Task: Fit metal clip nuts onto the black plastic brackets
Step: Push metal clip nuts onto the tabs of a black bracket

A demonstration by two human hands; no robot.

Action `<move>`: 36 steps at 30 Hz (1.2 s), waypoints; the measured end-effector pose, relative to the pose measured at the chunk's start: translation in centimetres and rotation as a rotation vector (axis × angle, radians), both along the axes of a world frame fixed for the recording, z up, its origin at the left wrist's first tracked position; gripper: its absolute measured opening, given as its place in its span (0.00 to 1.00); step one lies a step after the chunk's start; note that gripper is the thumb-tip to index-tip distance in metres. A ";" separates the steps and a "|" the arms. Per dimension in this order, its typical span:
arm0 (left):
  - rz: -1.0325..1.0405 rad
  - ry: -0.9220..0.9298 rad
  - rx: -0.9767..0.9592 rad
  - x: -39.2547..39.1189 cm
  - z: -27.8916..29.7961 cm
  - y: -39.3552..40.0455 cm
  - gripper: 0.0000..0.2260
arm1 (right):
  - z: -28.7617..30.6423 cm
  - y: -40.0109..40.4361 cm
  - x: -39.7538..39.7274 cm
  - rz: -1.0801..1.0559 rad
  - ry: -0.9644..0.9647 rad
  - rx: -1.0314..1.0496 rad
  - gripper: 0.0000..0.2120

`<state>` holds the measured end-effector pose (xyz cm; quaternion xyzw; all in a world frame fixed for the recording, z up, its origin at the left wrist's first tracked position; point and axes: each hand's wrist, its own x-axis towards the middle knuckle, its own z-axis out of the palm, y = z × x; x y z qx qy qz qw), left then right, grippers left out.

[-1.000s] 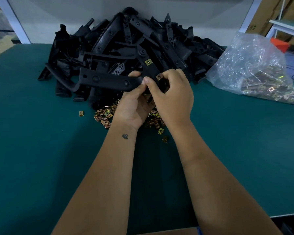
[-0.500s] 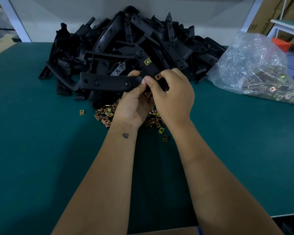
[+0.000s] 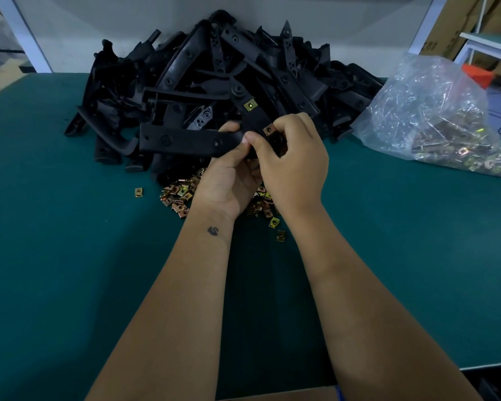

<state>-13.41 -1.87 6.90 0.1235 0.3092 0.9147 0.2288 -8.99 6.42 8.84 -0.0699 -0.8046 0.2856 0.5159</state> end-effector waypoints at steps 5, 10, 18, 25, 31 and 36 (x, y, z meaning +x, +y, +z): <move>-0.027 -0.034 -0.016 0.0 0.0 0.2 0.15 | 0.0 0.0 -0.1 0.002 0.013 0.006 0.13; -0.046 -0.014 -0.029 0.0 0.2 0.0 0.13 | -0.3 0.3 -0.2 0.051 -0.072 -0.050 0.13; -0.076 0.060 -0.183 0.1 0.4 0.0 0.10 | 0.0 0.8 -0.1 0.085 -0.109 -0.248 0.11; -0.051 0.107 -0.227 0.4 0.5 0.2 0.13 | 0.3 0.7 0.1 0.063 -0.060 -0.210 0.08; -0.004 -0.015 -0.202 0.6 1.1 0.4 0.15 | 0.8 0.5 0.4 0.093 -0.020 -0.265 0.07; 0.129 -0.055 -0.096 0.1 1.0 0.2 0.10 | 0.2 0.9 -0.1 0.371 -0.305 -0.482 0.10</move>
